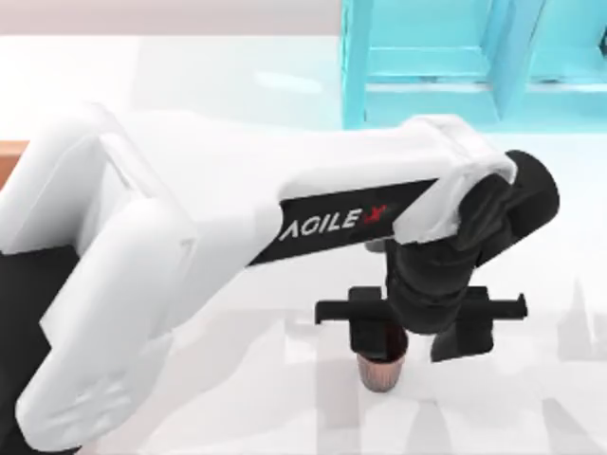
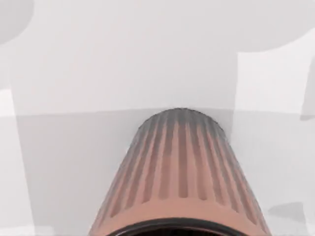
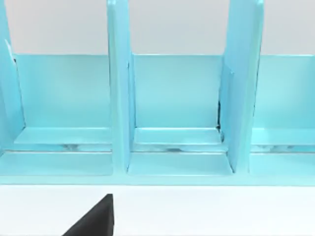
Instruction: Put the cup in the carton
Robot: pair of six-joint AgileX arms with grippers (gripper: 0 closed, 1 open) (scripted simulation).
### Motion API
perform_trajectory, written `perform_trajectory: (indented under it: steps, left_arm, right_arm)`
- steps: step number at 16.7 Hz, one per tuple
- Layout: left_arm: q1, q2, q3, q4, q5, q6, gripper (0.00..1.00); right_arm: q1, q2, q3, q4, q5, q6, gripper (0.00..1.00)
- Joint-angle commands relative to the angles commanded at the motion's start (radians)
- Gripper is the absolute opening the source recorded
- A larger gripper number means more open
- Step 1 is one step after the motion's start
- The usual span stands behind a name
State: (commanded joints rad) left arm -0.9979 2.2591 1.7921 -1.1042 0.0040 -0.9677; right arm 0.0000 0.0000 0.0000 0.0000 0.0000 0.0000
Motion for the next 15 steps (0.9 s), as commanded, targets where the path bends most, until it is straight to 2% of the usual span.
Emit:
perform_trajectory:
  steps: [4,15]
  left_arm:
    - [0.0,0.0,0.0,0.0,0.0,0.0,0.02]
    - [0.013,-0.006,0.001,-0.005,0.001,0.013,0.0]
  right_arm:
    - [0.0,0.0,0.0,0.0,0.0,0.0,1.0]
    - [0.0,0.0,0.0,0.0,0.0,0.0,1.0]
